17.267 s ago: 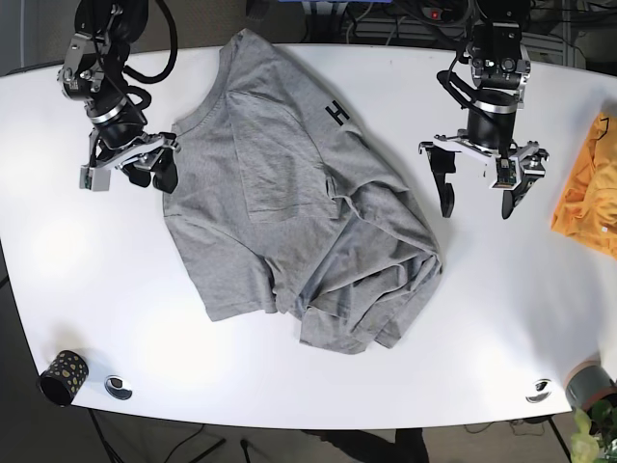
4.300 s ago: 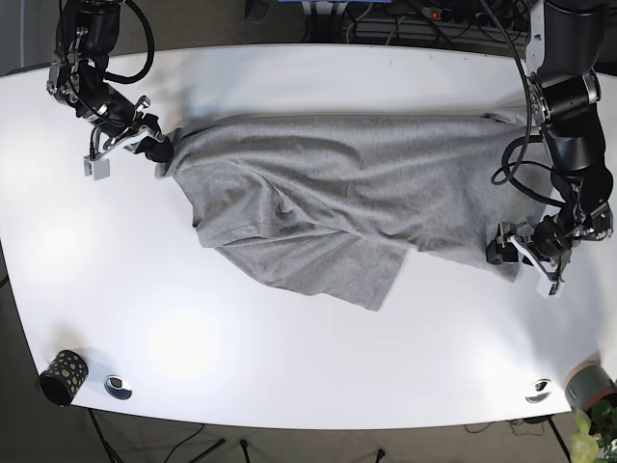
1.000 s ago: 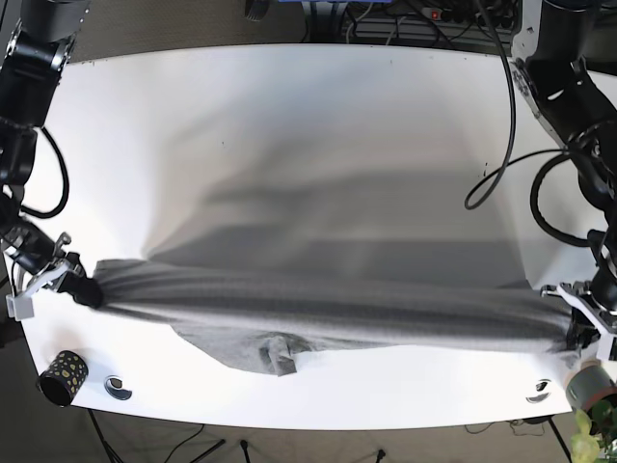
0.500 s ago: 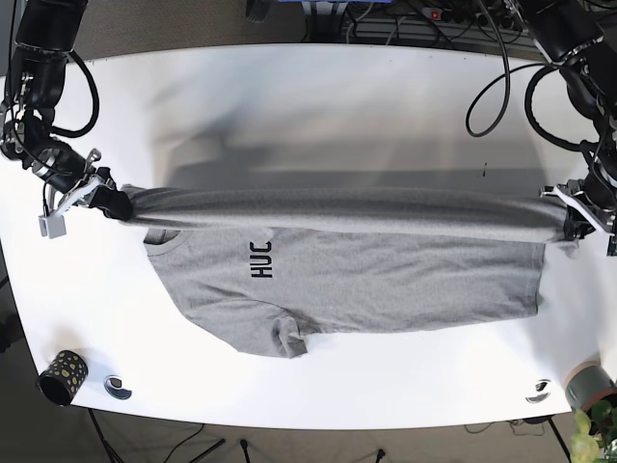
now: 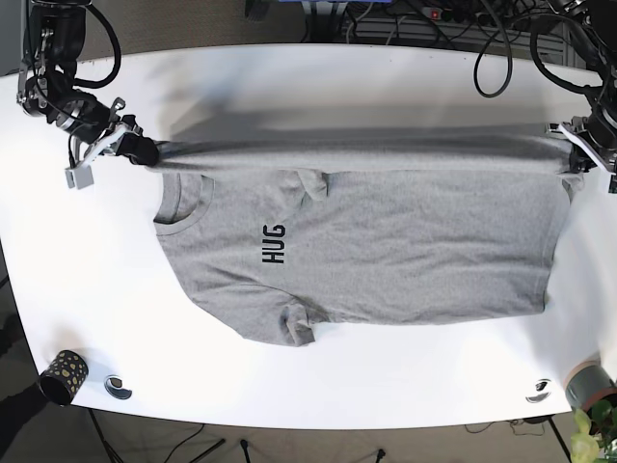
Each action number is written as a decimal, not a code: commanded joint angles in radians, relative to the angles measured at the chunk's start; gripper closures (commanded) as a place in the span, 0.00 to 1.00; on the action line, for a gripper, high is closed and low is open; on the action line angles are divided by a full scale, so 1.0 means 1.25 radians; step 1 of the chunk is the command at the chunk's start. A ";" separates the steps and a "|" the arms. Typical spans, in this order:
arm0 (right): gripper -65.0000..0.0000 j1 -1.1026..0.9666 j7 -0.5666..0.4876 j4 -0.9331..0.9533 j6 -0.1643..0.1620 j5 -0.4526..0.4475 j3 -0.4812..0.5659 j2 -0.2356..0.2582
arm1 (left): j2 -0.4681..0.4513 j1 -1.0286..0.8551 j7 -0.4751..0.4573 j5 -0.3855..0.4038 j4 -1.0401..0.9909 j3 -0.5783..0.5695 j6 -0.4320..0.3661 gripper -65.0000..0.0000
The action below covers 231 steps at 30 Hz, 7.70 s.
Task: Fold the T-shirt properly
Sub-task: 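Release the shirt edge and move the right gripper toward the sleeve, then grasp the shirt's side edge with both grippers, then lift and fling the grey T-shirt with both grippers to flatten it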
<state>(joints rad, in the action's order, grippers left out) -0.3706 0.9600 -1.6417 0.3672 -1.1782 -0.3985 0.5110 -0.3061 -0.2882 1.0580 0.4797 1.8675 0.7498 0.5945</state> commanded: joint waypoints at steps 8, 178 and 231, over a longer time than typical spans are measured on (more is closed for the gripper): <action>1.00 -0.079 -0.015 -0.013 0.004 -0.011 -0.010 0.003 | 0.010 -0.070 -0.011 -0.001 0.009 0.093 0.042 1.00; 1.00 0.778 -0.063 0.452 0.128 0.456 0.136 -0.131 | -0.056 0.653 -0.193 -0.161 -0.541 -0.313 -0.110 1.00; 1.00 0.592 0.123 0.256 0.130 0.220 0.089 0.012 | -0.086 0.421 -0.141 -0.154 -0.178 -0.232 -0.076 1.00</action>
<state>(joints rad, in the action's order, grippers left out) 0.3626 1.1389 -1.2732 0.5289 -0.8913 -0.2737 0.5137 -0.3859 0.2337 0.9051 0.2966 1.6169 0.4397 0.4911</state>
